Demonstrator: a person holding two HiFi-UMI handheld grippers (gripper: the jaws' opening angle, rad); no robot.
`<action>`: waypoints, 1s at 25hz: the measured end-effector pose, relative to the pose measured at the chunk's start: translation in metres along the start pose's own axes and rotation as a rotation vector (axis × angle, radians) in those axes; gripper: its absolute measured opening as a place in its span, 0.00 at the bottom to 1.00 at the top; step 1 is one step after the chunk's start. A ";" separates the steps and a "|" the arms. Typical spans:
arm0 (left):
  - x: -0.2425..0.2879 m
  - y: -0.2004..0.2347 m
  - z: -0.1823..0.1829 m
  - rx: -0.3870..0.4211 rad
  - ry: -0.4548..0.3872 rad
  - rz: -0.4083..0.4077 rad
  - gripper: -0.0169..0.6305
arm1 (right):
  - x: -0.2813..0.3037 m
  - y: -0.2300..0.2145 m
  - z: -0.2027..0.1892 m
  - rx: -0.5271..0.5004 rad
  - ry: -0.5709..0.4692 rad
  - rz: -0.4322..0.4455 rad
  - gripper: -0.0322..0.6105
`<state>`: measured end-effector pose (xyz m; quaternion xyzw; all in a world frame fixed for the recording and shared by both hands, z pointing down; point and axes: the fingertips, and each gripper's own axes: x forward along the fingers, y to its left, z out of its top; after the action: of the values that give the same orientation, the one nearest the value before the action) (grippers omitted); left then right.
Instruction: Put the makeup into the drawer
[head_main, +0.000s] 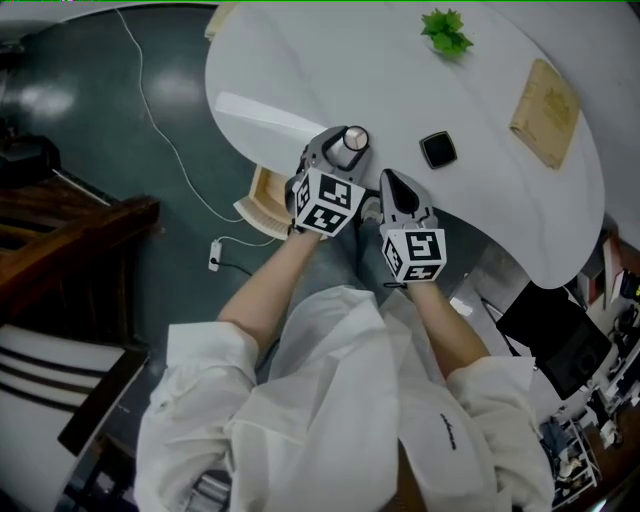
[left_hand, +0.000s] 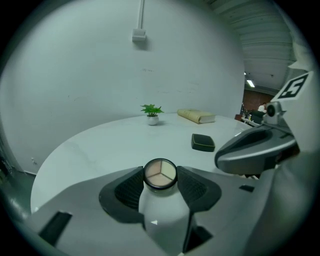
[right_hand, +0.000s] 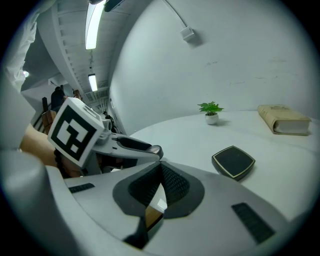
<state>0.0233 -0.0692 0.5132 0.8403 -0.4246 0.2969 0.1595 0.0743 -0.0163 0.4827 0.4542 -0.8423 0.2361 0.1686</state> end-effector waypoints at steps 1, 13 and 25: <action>-0.012 -0.003 -0.002 0.020 -0.014 -0.022 0.37 | 0.000 0.006 -0.001 -0.007 0.003 0.016 0.08; -0.115 -0.027 -0.085 0.175 0.086 -0.144 0.37 | 0.010 0.094 -0.050 -0.099 0.123 0.227 0.08; -0.083 -0.019 -0.161 0.251 0.205 -0.220 0.37 | 0.053 0.118 -0.113 -0.175 0.244 0.250 0.08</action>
<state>-0.0582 0.0772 0.5852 0.8603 -0.2712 0.4124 0.1276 -0.0457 0.0659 0.5746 0.2978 -0.8828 0.2345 0.2775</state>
